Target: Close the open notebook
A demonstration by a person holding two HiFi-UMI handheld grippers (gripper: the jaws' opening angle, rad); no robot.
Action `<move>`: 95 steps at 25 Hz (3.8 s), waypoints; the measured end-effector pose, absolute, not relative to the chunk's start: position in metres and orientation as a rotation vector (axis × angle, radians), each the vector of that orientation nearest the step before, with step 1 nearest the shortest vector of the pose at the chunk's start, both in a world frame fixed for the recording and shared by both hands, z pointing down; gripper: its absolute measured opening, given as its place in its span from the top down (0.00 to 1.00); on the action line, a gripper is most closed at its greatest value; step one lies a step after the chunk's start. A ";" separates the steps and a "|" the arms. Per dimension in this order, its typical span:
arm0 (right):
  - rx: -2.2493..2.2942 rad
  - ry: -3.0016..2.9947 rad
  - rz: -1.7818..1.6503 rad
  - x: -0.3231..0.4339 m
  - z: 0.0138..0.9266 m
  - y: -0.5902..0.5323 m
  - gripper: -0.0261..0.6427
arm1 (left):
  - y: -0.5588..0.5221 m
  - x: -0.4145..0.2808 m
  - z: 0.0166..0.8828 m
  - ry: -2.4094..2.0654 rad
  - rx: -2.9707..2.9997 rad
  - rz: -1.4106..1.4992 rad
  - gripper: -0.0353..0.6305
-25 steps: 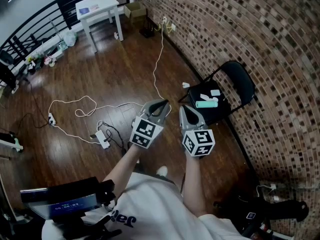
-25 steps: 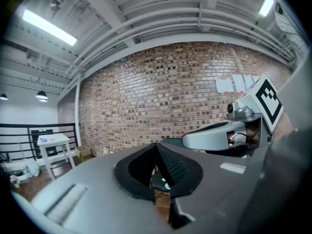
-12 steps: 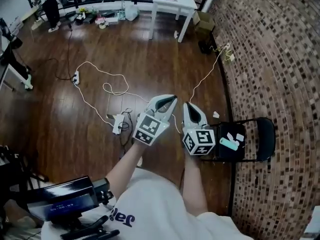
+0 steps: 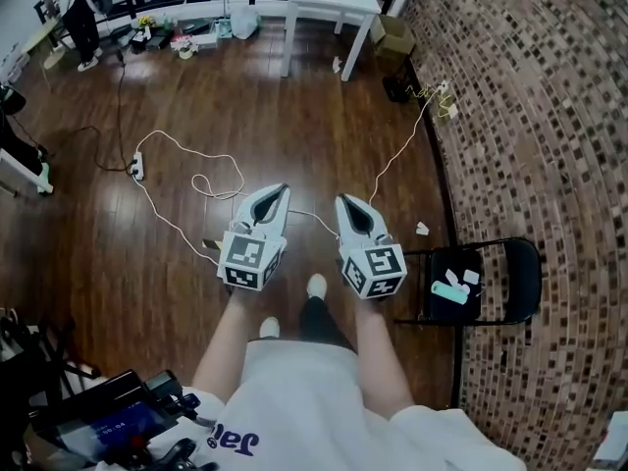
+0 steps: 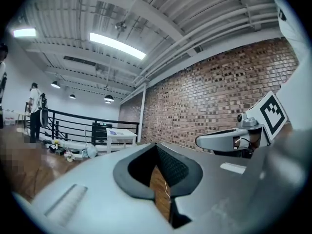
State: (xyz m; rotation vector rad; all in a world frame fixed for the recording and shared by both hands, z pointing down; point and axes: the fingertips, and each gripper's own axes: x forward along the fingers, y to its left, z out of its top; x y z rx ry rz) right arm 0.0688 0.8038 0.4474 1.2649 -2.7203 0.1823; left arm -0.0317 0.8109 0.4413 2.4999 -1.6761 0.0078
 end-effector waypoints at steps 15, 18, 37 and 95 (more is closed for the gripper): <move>0.771 -2.965 0.025 0.082 0.415 0.549 0.98 | 0.549 0.050 0.403 -1.813 2.611 0.136 0.92; 0.724 -3.000 0.063 0.087 0.420 0.523 0.98 | 0.519 0.053 0.416 -1.836 2.573 0.206 0.92; 1.185 -2.763 0.186 0.091 0.449 0.193 0.98 | 0.198 0.024 0.435 -1.736 2.575 0.078 0.92; 1.075 -2.791 0.163 -0.167 0.462 -0.659 0.98 | -0.630 -0.272 0.467 -1.799 2.427 0.154 0.92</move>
